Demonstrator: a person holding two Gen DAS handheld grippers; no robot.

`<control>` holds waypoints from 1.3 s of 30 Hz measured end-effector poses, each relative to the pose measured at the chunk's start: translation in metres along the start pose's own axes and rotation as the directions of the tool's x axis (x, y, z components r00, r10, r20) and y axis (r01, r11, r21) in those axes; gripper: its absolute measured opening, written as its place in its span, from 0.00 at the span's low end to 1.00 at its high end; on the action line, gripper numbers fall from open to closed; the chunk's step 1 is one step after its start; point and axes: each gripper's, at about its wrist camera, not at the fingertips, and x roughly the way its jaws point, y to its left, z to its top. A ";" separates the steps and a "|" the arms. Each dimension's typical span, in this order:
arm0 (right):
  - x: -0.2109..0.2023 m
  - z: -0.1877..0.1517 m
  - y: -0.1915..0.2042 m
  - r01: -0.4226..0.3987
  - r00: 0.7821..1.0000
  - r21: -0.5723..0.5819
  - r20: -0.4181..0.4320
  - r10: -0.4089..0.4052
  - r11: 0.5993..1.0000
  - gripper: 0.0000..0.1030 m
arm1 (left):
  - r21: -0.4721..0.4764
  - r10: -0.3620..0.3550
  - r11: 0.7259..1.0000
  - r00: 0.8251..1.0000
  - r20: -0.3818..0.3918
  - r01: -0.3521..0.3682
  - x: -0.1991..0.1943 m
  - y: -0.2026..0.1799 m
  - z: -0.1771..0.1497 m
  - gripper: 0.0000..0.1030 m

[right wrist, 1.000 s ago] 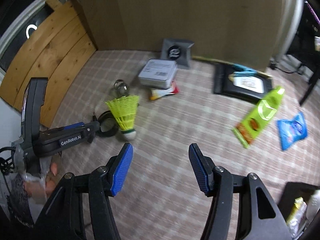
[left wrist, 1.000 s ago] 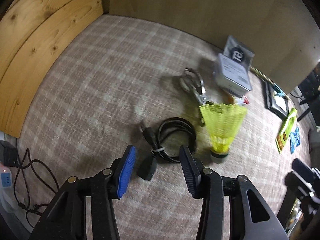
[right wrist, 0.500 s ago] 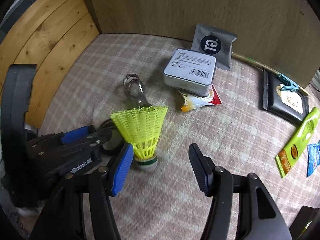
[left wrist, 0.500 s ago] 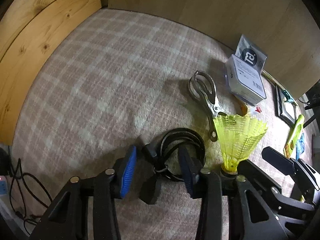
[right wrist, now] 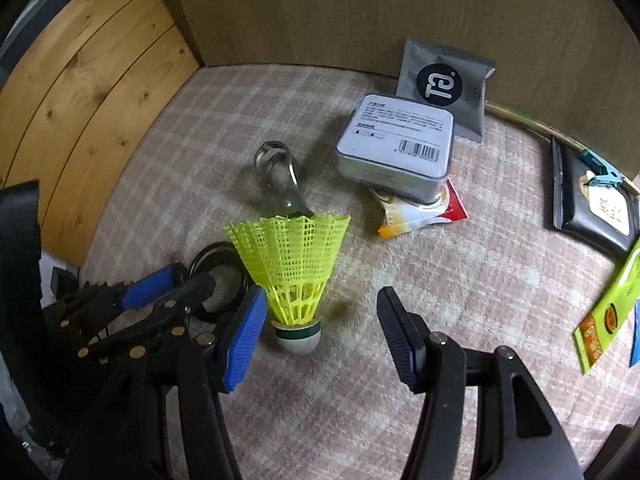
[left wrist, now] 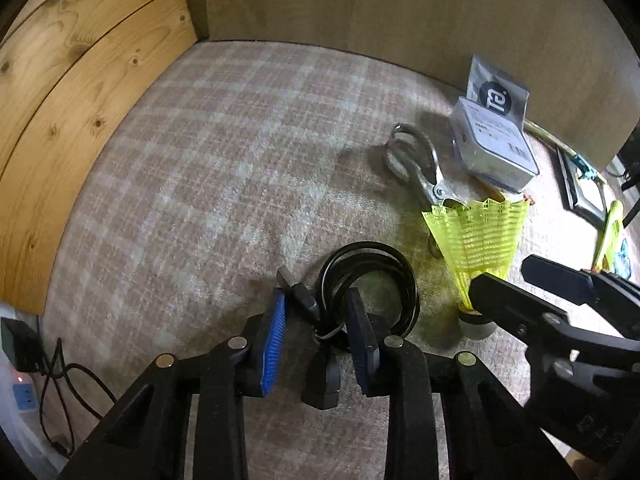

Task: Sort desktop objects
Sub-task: 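Grasp the black cable with the left tool while the right tool grasps the yellow shuttlecock, then carry the black cable and yellow shuttlecock into the bin and open both tools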

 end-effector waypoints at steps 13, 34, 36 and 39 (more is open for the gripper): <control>0.004 -0.018 -0.008 -0.082 0.996 0.060 -0.043 0.084 0.995 0.26 | -0.041 -0.057 0.998 0.998 -0.017 0.056 -0.015 0.023 -0.033 0.23; -0.140 -0.119 -0.093 -0.015 0.990 0.206 0.140 -0.014 0.979 0.26 | 0.147 -0.190 0.972 0.981 0.048 0.181 -0.097 -0.055 -0.057 0.23; -0.158 -0.136 -0.106 0.004 0.987 0.240 0.156 -0.042 0.971 0.26 | 0.184 -0.210 0.962 0.977 0.043 0.199 -0.098 -0.079 -0.059 0.23; -0.183 -0.164 -0.127 0.029 0.980 0.294 0.179 -0.085 0.955 0.26 | 0.258 -0.247 0.938 0.968 0.035 0.230 -0.112 -0.109 -0.073 0.23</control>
